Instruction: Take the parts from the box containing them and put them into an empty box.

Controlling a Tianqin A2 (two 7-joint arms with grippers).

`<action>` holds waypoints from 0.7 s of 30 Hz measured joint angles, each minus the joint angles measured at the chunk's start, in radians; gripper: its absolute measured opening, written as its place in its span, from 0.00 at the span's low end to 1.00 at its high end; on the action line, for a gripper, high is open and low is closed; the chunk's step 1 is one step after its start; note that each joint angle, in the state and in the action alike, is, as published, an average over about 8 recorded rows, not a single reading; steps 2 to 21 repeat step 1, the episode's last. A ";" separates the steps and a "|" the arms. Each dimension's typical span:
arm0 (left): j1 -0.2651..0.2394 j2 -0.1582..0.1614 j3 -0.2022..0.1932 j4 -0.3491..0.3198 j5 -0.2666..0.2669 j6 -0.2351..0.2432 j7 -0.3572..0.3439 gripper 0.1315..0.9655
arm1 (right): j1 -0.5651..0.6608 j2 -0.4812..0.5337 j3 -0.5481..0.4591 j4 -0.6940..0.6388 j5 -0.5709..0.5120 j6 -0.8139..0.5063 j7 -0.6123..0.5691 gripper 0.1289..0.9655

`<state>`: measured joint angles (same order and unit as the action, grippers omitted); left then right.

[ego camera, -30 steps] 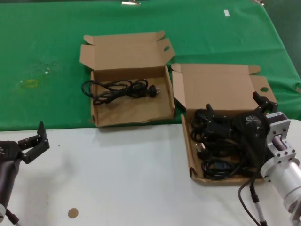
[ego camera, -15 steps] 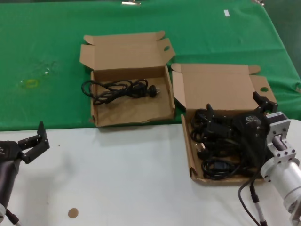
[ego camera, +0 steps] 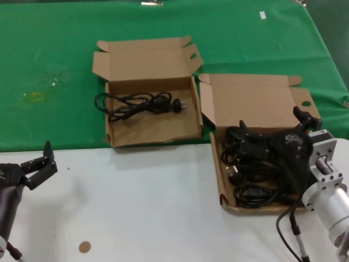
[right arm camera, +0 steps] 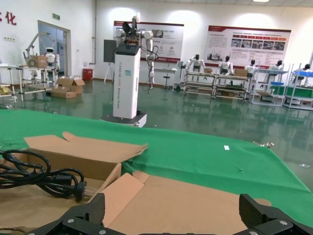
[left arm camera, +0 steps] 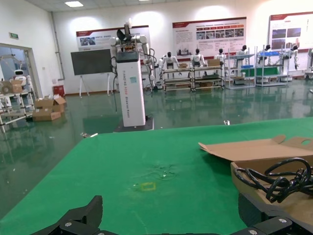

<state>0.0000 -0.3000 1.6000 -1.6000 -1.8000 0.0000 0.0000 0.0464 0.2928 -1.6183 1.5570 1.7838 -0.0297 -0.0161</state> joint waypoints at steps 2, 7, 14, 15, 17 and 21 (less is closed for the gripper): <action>0.000 0.000 0.000 0.000 0.000 0.000 0.000 1.00 | 0.000 0.000 0.000 0.000 0.000 0.000 0.000 1.00; 0.000 0.000 0.000 0.000 0.000 0.000 0.000 1.00 | 0.000 0.000 0.000 0.000 0.000 0.000 0.000 1.00; 0.000 0.000 0.000 0.000 0.000 0.000 0.000 1.00 | 0.000 0.000 0.000 0.000 0.000 0.000 0.000 1.00; 0.000 0.000 0.000 0.000 0.000 0.000 0.000 1.00 | 0.000 0.000 0.000 0.000 0.000 0.000 0.000 1.00; 0.000 0.000 0.000 0.000 0.000 0.000 0.000 1.00 | 0.000 0.000 0.000 0.000 0.000 0.000 0.000 1.00; 0.000 0.000 0.000 0.000 0.000 0.000 0.000 1.00 | 0.000 0.000 0.000 0.000 0.000 0.000 0.000 1.00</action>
